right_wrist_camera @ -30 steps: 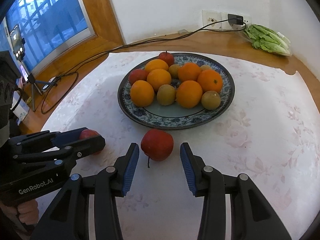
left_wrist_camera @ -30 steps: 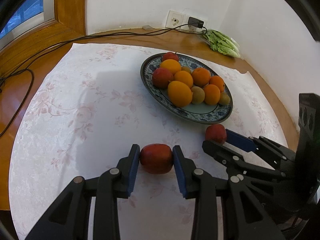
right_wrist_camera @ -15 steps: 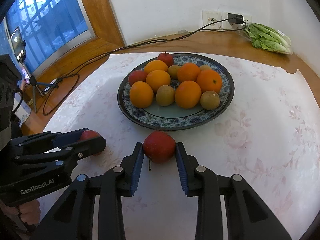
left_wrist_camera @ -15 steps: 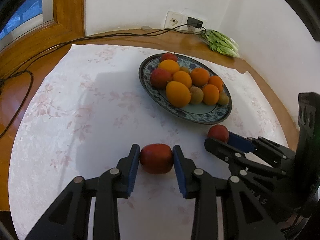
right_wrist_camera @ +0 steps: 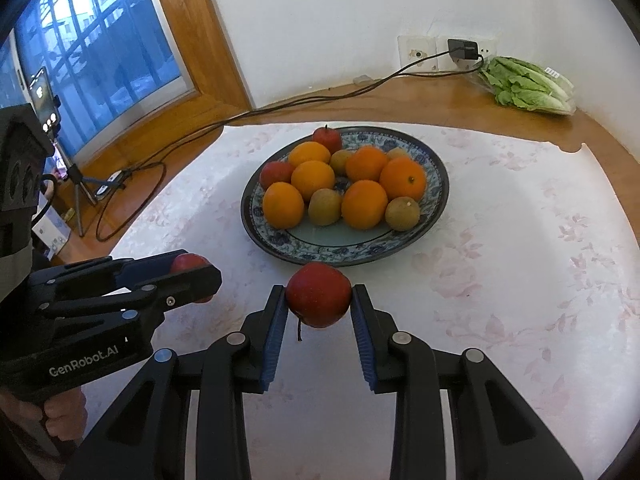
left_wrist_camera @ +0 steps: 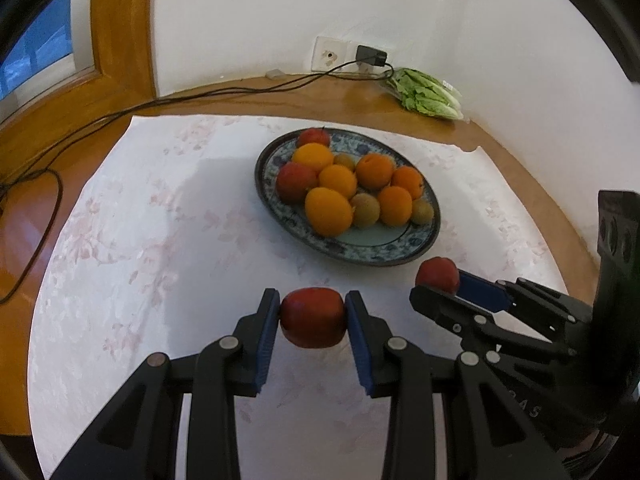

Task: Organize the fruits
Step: 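Carry both red apples over the plate with both tools, then open both tools to release the red apples on the plate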

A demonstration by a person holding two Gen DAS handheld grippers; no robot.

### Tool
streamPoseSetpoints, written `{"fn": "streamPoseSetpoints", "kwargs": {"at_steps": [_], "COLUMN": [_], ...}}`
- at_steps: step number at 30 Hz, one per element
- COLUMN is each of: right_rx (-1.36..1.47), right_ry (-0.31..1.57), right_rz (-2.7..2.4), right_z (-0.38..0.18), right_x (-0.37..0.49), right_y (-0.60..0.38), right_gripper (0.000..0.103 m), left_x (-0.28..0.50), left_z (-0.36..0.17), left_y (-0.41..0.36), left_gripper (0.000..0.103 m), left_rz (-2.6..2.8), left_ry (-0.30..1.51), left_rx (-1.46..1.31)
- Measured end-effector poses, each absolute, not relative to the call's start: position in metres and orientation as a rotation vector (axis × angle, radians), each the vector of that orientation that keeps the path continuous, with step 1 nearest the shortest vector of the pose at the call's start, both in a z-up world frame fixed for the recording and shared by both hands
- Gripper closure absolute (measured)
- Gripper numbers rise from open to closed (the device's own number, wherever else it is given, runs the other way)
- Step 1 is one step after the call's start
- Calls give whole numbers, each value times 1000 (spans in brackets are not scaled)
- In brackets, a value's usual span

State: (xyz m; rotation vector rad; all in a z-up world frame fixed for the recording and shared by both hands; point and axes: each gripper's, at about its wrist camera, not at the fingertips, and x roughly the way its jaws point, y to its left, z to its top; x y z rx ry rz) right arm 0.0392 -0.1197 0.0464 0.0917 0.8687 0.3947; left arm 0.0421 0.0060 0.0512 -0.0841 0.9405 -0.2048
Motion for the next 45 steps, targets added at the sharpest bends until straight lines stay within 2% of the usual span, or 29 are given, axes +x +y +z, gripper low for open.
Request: {"fn": "streamPoseSetpoints", "kwargs": {"at_steps": [20,45], "right_rx": [138,109], "right_ry": [836,826], "right_rz": [350,344], "right_z": [55,47], "right_x": [66,77], "right_y": [-147,-139], "right_gripper": [70,69], "left_x": [84,93], "left_z": [49,40], "left_y": [-30,-24], "left_gripper": [68,65], "left_rz": [-280,-253], "left_ry": [925,909], "left_rx": [-54,-50]}}
